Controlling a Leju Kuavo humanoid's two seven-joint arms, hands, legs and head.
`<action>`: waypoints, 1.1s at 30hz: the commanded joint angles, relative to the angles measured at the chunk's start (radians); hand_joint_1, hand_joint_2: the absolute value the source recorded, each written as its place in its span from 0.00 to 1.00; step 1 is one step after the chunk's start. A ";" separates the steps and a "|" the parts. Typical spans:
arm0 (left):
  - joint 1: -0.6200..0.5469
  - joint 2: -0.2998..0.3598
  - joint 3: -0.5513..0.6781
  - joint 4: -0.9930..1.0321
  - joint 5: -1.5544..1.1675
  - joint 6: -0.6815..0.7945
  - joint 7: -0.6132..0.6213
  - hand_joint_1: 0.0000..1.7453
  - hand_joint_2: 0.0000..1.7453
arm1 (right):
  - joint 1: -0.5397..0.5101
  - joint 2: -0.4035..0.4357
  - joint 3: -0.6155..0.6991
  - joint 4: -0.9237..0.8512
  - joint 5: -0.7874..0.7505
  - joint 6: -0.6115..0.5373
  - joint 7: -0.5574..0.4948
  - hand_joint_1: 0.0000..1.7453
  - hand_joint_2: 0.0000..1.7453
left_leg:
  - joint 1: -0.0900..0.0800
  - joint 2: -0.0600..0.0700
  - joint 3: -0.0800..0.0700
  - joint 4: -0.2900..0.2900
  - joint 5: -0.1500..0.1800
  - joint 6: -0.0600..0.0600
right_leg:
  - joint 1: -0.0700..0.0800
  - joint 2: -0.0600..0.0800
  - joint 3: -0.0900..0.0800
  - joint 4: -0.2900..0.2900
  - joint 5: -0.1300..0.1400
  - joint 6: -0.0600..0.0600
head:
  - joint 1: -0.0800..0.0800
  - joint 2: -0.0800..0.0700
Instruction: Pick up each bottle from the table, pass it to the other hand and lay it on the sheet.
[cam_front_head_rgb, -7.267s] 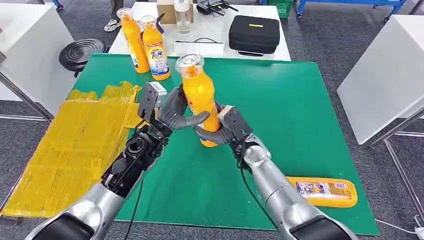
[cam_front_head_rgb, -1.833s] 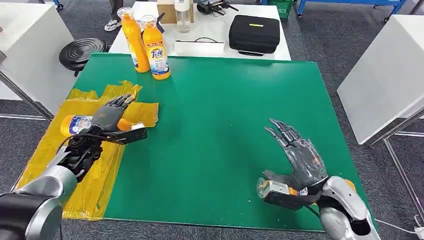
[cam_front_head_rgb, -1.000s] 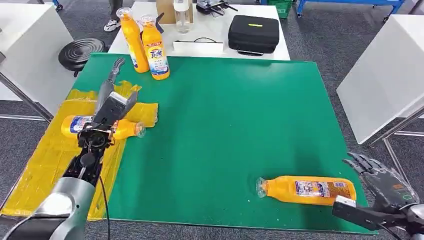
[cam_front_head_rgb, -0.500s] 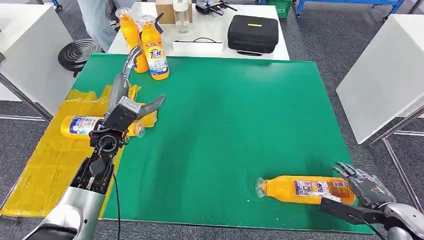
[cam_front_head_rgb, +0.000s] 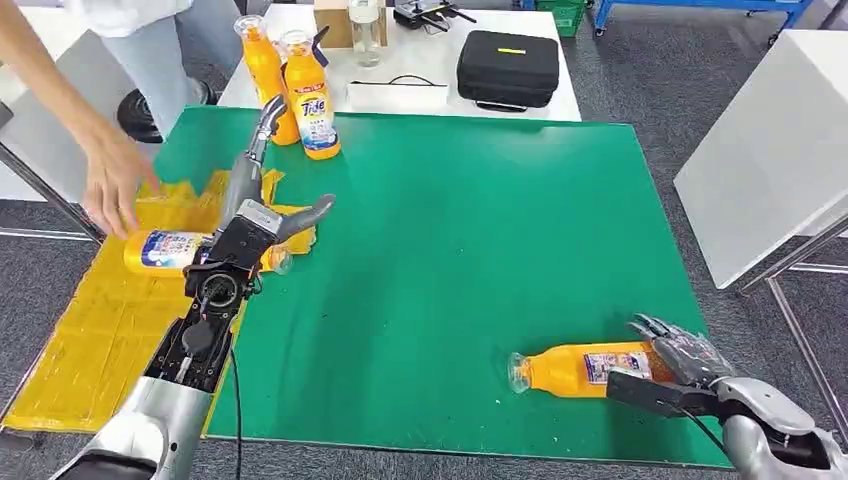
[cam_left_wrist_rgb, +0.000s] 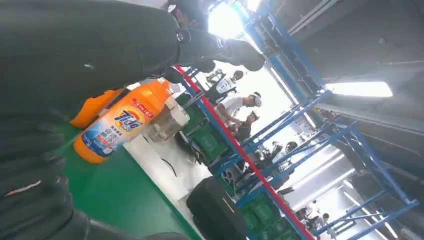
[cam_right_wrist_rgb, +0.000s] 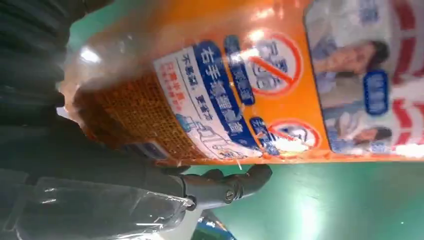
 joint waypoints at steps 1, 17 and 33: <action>-0.026 0.006 -0.018 0.061 0.003 -0.003 0.004 0.00 1.00 | -0.094 0.045 0.082 0.184 0.001 0.007 -0.002 0.09 1.00 | 0.002 0.002 0.008 0.000 -0.004 -0.003 | 0.002 0.001 0.008 -0.001 -0.002 -0.003 | 0.000 0.000; -0.007 0.003 -0.012 0.045 0.035 -0.027 0.012 0.00 1.00 | -0.095 0.110 0.053 0.206 0.016 -0.134 0.036 1.00 1.00 | 0.002 0.000 0.009 -0.001 -0.002 -0.003 | 0.002 -0.001 0.009 -0.002 -0.001 -0.002 | 0.000 0.000; 0.036 0.012 -0.082 -0.013 0.266 -0.243 0.124 0.00 1.00 | -0.254 0.463 -0.171 0.135 -0.322 -0.514 -0.055 1.00 1.00 | 0.002 0.005 0.007 0.001 -0.002 -0.004 | 0.002 0.003 0.005 0.001 -0.001 -0.003 | 0.000 0.000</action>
